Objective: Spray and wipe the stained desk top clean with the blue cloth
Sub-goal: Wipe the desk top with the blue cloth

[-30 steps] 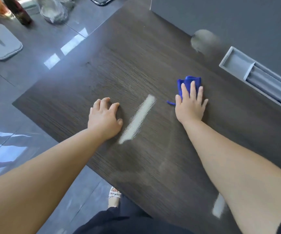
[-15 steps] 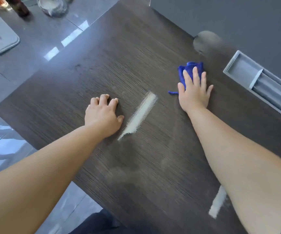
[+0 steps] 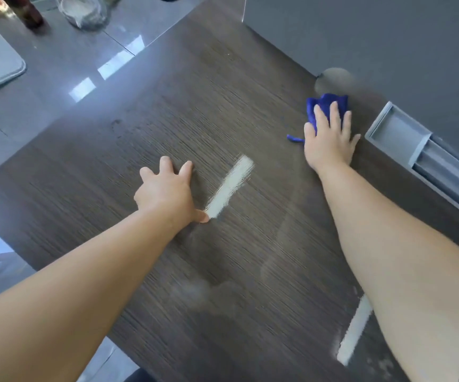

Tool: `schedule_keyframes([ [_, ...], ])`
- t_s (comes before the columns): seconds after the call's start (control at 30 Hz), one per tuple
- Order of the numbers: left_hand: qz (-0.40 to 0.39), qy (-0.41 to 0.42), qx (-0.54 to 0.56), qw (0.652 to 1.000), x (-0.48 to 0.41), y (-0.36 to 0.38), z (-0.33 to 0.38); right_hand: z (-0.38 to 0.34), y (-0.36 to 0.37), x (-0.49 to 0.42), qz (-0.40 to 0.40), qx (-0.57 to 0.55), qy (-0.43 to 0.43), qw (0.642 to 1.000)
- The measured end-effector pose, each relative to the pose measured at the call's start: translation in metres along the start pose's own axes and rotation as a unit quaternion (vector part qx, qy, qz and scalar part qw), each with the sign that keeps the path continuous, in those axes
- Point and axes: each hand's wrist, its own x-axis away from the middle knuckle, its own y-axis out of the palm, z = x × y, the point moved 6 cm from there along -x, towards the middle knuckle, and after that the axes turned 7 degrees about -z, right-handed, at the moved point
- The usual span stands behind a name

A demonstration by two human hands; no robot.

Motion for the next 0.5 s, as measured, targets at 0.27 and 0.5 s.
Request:
schedule_keyframes([
  [0.27,-0.016,0.004,-0.025,1.0,-0.003,0.002,0.001,-0.077,0.03,0.052,-0.03,0.102,-0.355,0.929],
  [0.5,-0.003,0.011,-0.018,1.0,-0.001,0.002,-0.001,-0.075,0.007,-0.018,0.009,0.02,-0.033,0.999],
])
